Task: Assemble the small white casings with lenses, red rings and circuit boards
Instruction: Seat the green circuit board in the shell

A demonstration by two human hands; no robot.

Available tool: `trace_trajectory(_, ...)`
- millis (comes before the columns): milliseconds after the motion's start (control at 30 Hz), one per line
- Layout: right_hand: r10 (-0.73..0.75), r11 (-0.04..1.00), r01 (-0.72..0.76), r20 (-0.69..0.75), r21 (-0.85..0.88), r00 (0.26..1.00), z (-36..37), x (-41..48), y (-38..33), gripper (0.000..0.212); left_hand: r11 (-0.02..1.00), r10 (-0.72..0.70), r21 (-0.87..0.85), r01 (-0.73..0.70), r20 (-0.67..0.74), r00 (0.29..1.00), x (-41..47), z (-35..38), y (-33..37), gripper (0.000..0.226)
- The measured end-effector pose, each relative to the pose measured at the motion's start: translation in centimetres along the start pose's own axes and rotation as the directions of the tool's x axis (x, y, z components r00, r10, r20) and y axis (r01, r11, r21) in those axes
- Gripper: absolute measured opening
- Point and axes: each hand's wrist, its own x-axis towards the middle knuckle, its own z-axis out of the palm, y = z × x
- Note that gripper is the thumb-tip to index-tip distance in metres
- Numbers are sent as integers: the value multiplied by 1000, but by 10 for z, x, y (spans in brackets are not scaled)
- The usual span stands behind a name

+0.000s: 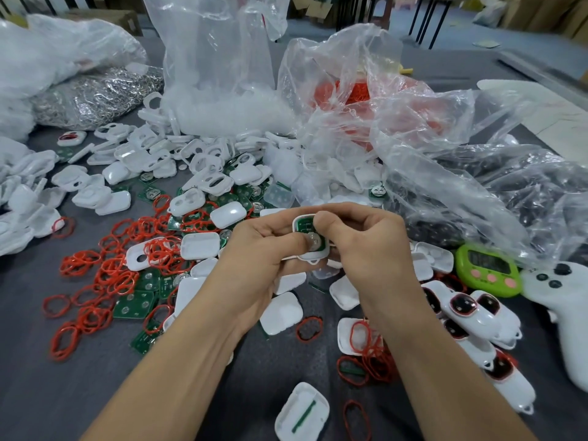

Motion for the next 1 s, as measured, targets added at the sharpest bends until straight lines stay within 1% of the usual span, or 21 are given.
trace_trajectory(67,51,998,-52,35,37,998,-5,2,-1,10,1000,-9,6,9,-35,999,1,1,-1,35)
trace_trajectory(100,67,997,-69,44,27,997,-7,3,-2,8,1000,-14,-1,13,-68,998,1,1,-1,35)
trace_trajectory(133,81,997,-81,51,0,995,-9,5,-2,6,1000,-17,-10,16,-98,995,2,0,-1,35)
trace_trajectory(200,80,992,-74,51,-100,995,-13,7,0,11,999,-19,-35,14,-131,991,2,-2,-1,34)
trace_trajectory(300,11,978,-4,30,-207,999,-15,8,1,7,997,-30,-72,20,-153,988,2,-2,0,34)
trace_trajectory(433,-44,976,55,54,-212,998,-13,6,0,8,998,-35,-63,26,-147,989,2,-1,0,34)
trace_trajectory(533,-46,975,59,66,-213,997,-9,5,1,10,998,-42,-55,35,-134,990,1,0,-1,36)
trace_trajectory(667,-48,977,54,38,-207,998,-5,3,3,9,998,-44,-49,37,-137,990,1,1,-1,32)
trace_trajectory(833,-34,982,43,52,-186,998,-4,2,3,9,999,-49,-12,47,-213,976,0,4,2,25)
trace_trajectory(1000,-52,976,60,41,-210,998,-1,0,4,12,1000,-20,13,25,-269,963,0,6,1,25)
